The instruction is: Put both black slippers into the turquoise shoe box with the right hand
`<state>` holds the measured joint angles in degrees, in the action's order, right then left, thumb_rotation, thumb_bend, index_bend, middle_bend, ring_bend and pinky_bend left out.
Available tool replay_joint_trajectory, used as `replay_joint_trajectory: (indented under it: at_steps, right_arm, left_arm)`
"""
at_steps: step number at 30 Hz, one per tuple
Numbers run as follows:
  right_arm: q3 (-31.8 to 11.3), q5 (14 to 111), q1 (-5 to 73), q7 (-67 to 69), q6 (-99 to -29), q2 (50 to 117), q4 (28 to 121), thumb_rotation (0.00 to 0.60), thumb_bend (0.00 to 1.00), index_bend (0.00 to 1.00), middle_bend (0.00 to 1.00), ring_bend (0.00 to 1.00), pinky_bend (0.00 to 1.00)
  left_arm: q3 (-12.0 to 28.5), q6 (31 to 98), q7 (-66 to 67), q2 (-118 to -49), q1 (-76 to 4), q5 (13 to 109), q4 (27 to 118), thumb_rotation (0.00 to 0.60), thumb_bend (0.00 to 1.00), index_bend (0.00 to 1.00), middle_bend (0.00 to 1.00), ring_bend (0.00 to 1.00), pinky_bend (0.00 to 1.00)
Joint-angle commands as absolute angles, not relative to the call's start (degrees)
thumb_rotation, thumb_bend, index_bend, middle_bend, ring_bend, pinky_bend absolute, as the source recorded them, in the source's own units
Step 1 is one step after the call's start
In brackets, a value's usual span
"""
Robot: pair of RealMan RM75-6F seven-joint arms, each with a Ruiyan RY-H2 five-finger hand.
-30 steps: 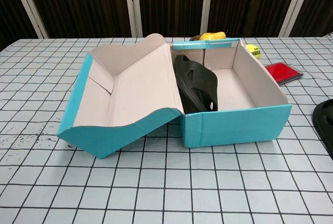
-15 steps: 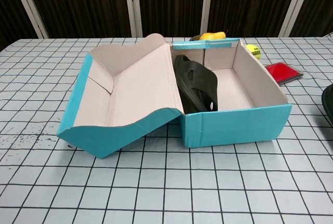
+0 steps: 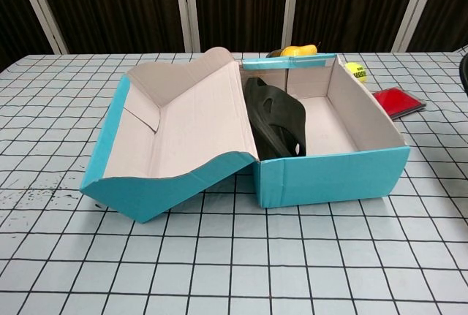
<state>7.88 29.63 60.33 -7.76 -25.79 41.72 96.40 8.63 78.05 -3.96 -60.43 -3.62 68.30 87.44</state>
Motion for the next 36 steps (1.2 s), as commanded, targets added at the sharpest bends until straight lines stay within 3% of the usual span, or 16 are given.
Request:
replay_joint_trajectory:
  at_steps: [1, 4, 8, 17, 26, 36]
  right_arm:
    - [3.1, 32.0, 59.8, -3.2, -23.6, 38.4, 99.1, 0.600, 0.16, 0.44, 0.45, 0.11, 0.00]
    - [-2.5, 33.6, 60.0, 1.4, -22.5, 36.5, 102.0, 0.600, 0.16, 0.44, 0.45, 0.11, 0.00]
    - [-6.8, 36.0, 59.4, 4.7, -22.2, 36.7, 102.2, 0.600, 0.16, 0.44, 0.45, 0.11, 0.00]
    - [-15.3, 44.5, 54.9, 12.7, -27.8, 43.4, 100.5, 0.600, 0.16, 0.47, 0.46, 0.13, 0.00]
    - [-19.1, 55.4, 51.0, 19.2, -34.9, 54.4, 92.9, 0.600, 0.16, 0.48, 0.46, 0.14, 0.00]
    - [-19.6, 66.2, 49.2, 26.3, -40.4, 63.6, 84.4, 0.600, 0.16, 0.51, 0.46, 0.14, 0.00]
  left_arm:
    - [8.6, 78.0, -4.3, -60.3, -3.6, 68.3, 87.4, 0.600, 0.38, 0.05, 0.00, 0.00, 0.07]
    - [8.6, 77.8, -4.8, -60.3, -3.6, 68.7, 87.3, 0.600, 0.38, 0.05, 0.00, 0.00, 0.07]
    - [8.5, 77.9, -5.4, -60.1, -3.5, 69.0, 87.1, 0.600, 0.38, 0.05, 0.00, 0.00, 0.07]
    - [8.7, 77.9, -6.4, -60.0, -3.3, 68.7, 86.5, 0.600, 0.38, 0.05, 0.00, 0.00, 0.07]
    - [8.7, 77.8, -4.8, -60.3, -3.5, 68.2, 86.7, 0.600, 0.38, 0.05, 0.00, 0.00, 0.07]
    - [9.1, 77.3, -3.1, -60.7, -3.8, 66.7, 86.6, 0.600, 0.38, 0.05, 0.00, 0.00, 0.07]
